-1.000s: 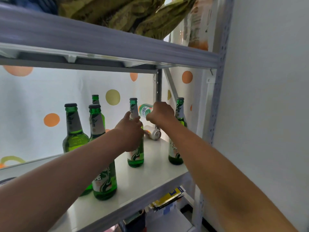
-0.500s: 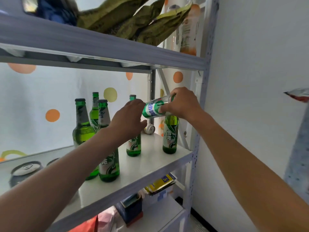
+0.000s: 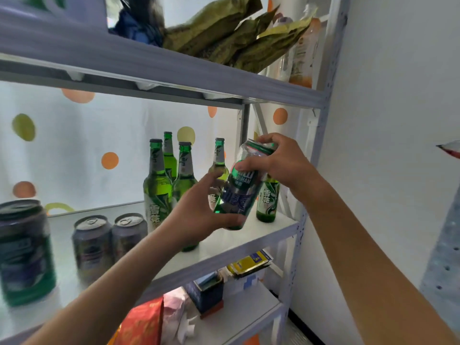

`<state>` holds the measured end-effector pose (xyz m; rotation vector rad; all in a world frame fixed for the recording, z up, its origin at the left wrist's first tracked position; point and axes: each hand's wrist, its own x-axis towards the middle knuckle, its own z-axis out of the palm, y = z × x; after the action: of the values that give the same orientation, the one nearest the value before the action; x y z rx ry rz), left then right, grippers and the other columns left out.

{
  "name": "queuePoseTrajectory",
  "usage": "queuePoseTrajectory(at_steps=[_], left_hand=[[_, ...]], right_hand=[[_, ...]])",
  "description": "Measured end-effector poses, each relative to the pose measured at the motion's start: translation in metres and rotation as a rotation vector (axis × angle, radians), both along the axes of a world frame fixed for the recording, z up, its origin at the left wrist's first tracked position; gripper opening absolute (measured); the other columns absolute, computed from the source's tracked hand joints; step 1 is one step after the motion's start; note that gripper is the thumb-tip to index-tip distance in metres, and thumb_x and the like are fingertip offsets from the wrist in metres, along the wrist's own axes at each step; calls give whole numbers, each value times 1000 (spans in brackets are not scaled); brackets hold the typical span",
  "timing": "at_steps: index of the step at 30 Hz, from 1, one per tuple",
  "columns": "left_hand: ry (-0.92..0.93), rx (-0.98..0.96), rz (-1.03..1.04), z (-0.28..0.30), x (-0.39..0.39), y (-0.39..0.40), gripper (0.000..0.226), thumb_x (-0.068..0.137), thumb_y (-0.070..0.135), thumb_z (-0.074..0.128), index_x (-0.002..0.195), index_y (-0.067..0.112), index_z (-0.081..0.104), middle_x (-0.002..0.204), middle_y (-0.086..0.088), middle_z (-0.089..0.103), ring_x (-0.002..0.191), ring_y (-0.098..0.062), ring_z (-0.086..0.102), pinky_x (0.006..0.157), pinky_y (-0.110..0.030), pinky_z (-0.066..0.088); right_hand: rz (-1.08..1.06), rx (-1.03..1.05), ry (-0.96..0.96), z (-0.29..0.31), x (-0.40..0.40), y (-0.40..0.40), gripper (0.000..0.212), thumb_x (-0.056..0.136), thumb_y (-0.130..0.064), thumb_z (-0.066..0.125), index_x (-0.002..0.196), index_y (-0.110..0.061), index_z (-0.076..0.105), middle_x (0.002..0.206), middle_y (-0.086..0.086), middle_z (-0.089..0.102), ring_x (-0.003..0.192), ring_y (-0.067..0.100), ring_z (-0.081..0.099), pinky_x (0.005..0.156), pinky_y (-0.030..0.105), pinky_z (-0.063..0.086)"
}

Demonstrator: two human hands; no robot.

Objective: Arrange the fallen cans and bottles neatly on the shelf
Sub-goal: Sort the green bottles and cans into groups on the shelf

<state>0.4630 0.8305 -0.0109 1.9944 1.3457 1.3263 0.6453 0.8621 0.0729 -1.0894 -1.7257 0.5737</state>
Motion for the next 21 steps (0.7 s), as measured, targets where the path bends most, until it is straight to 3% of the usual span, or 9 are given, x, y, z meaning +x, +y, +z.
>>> queuePoseTrajectory(at_steps=[3,8,11,16,21], left_hand=[[-165,-58,-36,-8,-7,-17,103,51,43,88,138,40,34,121,17,52,112,-4,54,96,-40,50],[-152,-3,96,-26,-23,-35,89,64,28,88,137,40,38,118,12,60,101,-2,61,87,-37,56],[-154,15,177,-36,-29,-47,82,66,30,86,133,43,40,107,22,59,95,4,59,85,-32,56],[-128,93,330,-50,-39,-65,78,66,39,84,130,46,40,113,18,62,102,-2,59,88,-37,55],[-94,155,450,-60,-44,-75,78,67,45,82,132,42,39,115,20,61,102,-2,58,87,-27,50]], right_hand=[[82,-50,78,-8,-18,-9,71,63,-27,90,122,-19,53,117,0,62,96,11,64,71,20,53],[192,-93,130,-22,-43,-15,69,63,-19,90,121,-20,52,110,-6,65,92,7,65,66,14,54],[268,-110,166,-30,-57,-14,71,59,-14,90,120,-18,55,112,0,69,94,14,69,73,23,58],[367,-109,174,-41,-77,-20,66,60,-8,90,117,-19,57,108,3,72,93,17,71,79,31,59],[442,-70,157,-47,-92,-24,63,62,-5,88,116,-20,59,110,1,72,94,16,71,82,34,59]])
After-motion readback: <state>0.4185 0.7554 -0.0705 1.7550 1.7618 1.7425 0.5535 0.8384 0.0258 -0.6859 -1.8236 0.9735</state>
